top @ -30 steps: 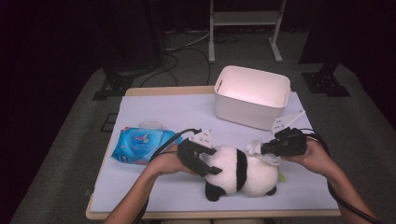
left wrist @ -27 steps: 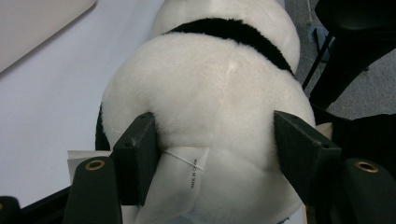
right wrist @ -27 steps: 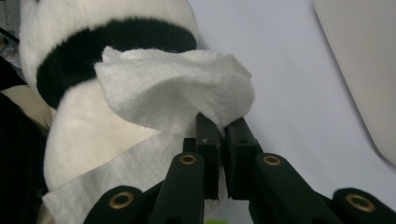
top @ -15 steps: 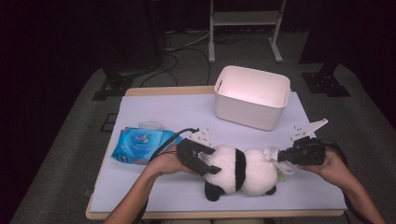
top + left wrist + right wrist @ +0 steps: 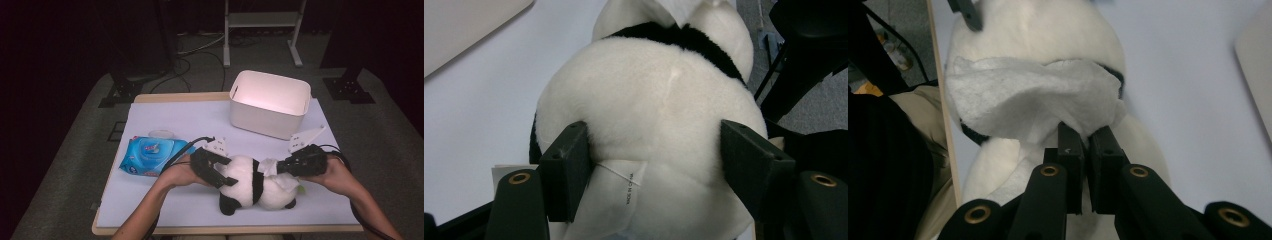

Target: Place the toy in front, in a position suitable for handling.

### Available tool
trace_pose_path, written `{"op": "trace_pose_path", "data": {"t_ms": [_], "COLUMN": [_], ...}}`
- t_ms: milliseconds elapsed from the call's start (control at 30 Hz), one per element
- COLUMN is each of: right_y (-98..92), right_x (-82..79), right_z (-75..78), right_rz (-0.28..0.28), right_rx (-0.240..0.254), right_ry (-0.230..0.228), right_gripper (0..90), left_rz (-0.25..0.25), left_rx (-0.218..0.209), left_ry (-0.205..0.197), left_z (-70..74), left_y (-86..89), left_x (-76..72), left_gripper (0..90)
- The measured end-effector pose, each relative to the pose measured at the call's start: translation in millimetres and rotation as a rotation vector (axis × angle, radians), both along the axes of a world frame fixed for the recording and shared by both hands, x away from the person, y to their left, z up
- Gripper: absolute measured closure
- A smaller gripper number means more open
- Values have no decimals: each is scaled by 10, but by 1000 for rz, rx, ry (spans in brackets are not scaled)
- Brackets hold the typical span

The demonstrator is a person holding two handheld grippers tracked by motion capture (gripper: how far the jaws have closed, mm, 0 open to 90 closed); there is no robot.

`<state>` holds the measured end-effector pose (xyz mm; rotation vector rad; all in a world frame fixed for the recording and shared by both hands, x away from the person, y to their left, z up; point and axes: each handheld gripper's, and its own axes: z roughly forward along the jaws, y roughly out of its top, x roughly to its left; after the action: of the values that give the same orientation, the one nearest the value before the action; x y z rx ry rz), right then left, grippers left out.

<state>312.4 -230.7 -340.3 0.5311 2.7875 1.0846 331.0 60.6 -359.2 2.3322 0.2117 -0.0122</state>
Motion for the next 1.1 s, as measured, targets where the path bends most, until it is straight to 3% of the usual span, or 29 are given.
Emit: {"op": "trace_pose_path", "data": {"t_ms": [167,267,467,667,833,1100], "right_y": [289,351,283,217,204,160], "right_x": [-37,-42,-24,-5,-8,55], "right_z": [23,9,-14,-23,-29,-42], "right_rz": [70,77,67,56,52,34], "right_rx": [-32,-48,-32,-27,-26,-19], "right_ry": [-25,-34,-22,-14,-17,-9], "right_gripper": [850,851,850,849,848,848], "left_rz": [7,14,8,-10,-41,-9], "left_rx": [5,-2,-8,7,4,-38], "left_ry": [1,8,-4,18,11,14], "left_z": [5,15,49,8,-72,-152], "left_y": [8,42,114,157,127,22], "left_x": [9,18,16,0,-17,-13], "left_gripper": [296,266,199,200,265,320]}}
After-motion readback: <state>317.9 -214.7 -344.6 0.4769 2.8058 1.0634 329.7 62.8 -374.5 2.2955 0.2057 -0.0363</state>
